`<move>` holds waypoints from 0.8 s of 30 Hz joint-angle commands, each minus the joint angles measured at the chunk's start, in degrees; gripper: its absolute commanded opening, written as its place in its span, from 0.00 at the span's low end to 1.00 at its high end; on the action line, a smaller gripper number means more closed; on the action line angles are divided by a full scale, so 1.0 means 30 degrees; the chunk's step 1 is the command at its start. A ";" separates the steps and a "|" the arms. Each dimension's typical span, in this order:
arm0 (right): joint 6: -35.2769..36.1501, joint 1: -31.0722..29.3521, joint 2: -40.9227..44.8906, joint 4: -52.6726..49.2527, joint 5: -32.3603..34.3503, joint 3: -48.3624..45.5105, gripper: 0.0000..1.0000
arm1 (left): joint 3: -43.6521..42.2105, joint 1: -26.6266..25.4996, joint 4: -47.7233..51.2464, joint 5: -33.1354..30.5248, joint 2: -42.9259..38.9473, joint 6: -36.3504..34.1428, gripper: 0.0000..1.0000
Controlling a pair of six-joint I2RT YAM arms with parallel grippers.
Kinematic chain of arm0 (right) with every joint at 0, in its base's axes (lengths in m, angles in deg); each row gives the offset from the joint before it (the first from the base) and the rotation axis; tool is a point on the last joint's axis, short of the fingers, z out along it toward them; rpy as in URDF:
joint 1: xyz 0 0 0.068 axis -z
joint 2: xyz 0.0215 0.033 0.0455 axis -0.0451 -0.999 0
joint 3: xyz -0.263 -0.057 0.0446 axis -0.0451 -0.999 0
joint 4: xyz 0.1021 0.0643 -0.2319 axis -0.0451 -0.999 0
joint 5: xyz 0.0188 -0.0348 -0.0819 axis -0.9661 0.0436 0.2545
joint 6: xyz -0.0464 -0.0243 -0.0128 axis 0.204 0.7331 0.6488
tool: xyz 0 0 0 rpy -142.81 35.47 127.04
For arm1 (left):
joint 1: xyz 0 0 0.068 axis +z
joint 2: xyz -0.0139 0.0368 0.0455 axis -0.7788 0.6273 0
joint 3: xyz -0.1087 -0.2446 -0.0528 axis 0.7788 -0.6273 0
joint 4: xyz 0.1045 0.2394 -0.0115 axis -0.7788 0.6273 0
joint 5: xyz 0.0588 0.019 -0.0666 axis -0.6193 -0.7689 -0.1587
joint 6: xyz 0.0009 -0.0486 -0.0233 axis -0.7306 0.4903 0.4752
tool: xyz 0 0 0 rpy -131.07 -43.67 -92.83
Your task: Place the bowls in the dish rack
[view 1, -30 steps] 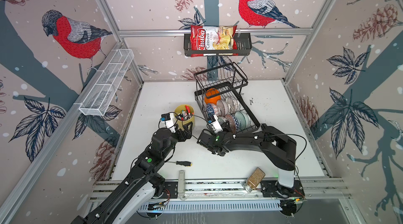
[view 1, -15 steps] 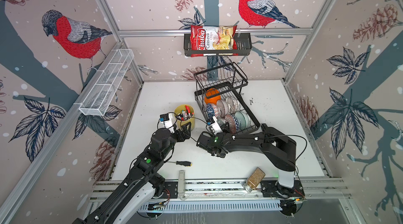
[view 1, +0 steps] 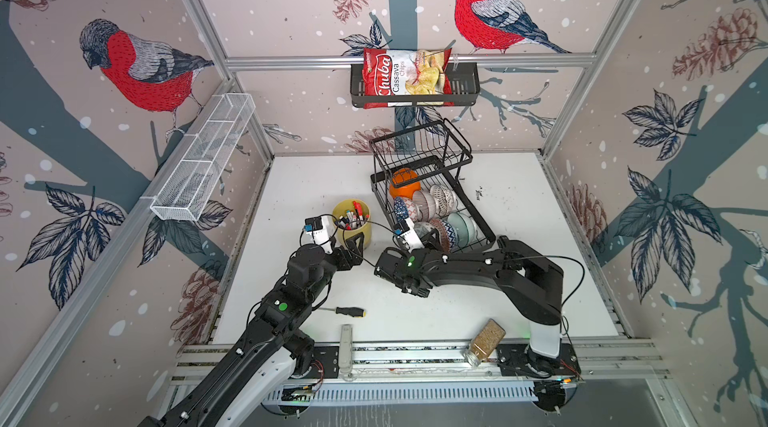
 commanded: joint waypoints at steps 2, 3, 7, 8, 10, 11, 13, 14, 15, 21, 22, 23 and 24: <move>-0.0912 0.0047 -0.0383 -0.1240 0.1577 0.0279 0.00 | 0.0115 0.0084 -0.0295 -0.0072 0.0156 -0.0246 0.96; -0.1049 0.0071 -0.0482 -0.1322 0.1577 0.0260 0.00 | 0.0099 0.0106 -0.0288 -0.0019 0.0184 -0.0231 0.96; -0.1261 0.0049 -0.0934 -0.1328 0.1278 0.0161 0.00 | 0.0100 0.0101 -0.0346 0.0053 0.0264 -0.0275 0.96; -0.1250 0.0016 -0.1046 -0.1272 0.1160 0.0133 0.00 | 0.0102 0.0113 -0.0346 0.0050 0.0283 -0.0272 0.96; -0.0902 -0.0016 -0.1208 -0.0703 0.0714 0.0019 0.00 | 0.0135 0.0121 -0.0338 0.0022 0.0297 -0.0288 0.96; -0.0271 -0.0045 -0.1176 -0.0006 0.0423 -0.0193 0.00 | 0.0099 0.0113 -0.0346 0.0040 0.0330 -0.0297 0.96; 0.1251 -0.0122 -0.0990 0.1788 -0.0458 -0.0685 0.00 | 0.0099 0.0113 -0.0346 0.0056 0.0332 -0.0333 0.96; 0.2072 -0.0127 -0.0847 0.2862 -0.1075 -0.0975 0.00 | 0.0127 0.0119 -0.0309 0.0059 0.0297 -0.0321 0.96; 0.2553 -0.0134 -0.0750 0.3534 -0.1553 -0.1211 0.00 | 0.0156 0.0129 -0.0283 0.0059 0.0311 -0.0348 0.96; 0.3374 -0.0135 -0.1439 0.4610 -0.3164 -0.1282 0.05 | 0.0076 0.0156 -0.0177 -0.0018 0.0062 -0.0321 0.96; 0.3355 -0.0136 -0.1658 0.4461 -0.3322 -0.1218 0.09 | 0.0069 0.0166 -0.0170 -0.0033 0.0032 -0.0334 0.96; 0.3309 -0.0134 -0.1854 0.4413 -0.3486 -0.1191 0.15 | 0.0069 0.0165 -0.0127 -0.0049 0.0017 -0.0348 0.96; 0.3208 -0.0161 -0.1956 0.4317 -0.3596 -0.1164 0.18 | 0.0084 0.0165 -0.0142 -0.0071 0.0019 -0.0363 0.96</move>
